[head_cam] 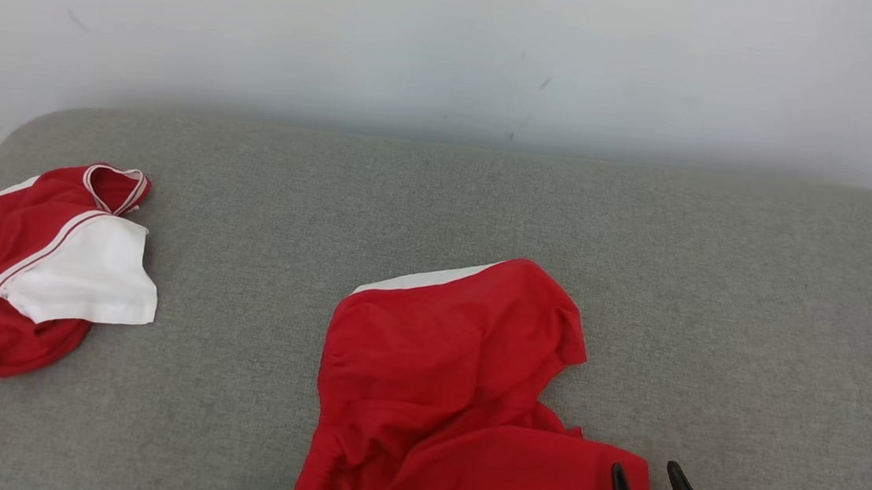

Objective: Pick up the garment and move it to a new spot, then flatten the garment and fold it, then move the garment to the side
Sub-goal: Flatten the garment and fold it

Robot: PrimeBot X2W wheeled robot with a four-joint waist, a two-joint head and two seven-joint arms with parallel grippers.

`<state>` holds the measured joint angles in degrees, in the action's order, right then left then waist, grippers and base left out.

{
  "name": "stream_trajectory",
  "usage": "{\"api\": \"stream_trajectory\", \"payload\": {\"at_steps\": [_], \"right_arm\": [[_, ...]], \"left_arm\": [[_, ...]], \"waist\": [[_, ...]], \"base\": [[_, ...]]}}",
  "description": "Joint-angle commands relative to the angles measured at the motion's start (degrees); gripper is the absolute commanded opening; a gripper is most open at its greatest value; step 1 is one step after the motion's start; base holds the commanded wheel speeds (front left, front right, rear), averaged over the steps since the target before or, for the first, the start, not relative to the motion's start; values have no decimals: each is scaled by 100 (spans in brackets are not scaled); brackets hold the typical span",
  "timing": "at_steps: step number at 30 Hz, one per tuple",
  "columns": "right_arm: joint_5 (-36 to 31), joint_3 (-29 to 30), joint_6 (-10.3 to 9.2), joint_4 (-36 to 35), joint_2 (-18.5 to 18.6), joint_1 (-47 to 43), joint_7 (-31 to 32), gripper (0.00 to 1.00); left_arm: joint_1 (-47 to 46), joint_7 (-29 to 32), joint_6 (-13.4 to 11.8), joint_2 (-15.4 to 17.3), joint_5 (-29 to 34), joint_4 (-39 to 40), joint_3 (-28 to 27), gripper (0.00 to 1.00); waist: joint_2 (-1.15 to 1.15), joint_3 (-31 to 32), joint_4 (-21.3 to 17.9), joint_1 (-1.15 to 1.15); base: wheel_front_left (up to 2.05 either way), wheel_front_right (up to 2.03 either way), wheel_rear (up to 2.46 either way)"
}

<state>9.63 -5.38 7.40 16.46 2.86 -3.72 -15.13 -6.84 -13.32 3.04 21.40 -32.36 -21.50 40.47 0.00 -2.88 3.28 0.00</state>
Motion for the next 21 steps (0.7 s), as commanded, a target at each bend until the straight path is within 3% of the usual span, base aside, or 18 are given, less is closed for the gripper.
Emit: {"api": "stream_trajectory", "payload": {"at_steps": [1,13,21], "right_arm": [[-21,6,18,13,5,-83,-3,100],[-40,-8,18,20,4,-164,-3,100],[-76,-21,18,32,3,-109,-3,100]], "left_arm": [[142,-60,-22,-24,-48,25,-35,100],[485,-164,-77,185,89,400,-102,100],[361,-157,-45,290,29,163,-179,100]], "waist": [[0,34,26,0],[0,118,69,0],[0,66,-6,0]], "base": [[0,0,0],[0,0,0],[0,0,0]]}}
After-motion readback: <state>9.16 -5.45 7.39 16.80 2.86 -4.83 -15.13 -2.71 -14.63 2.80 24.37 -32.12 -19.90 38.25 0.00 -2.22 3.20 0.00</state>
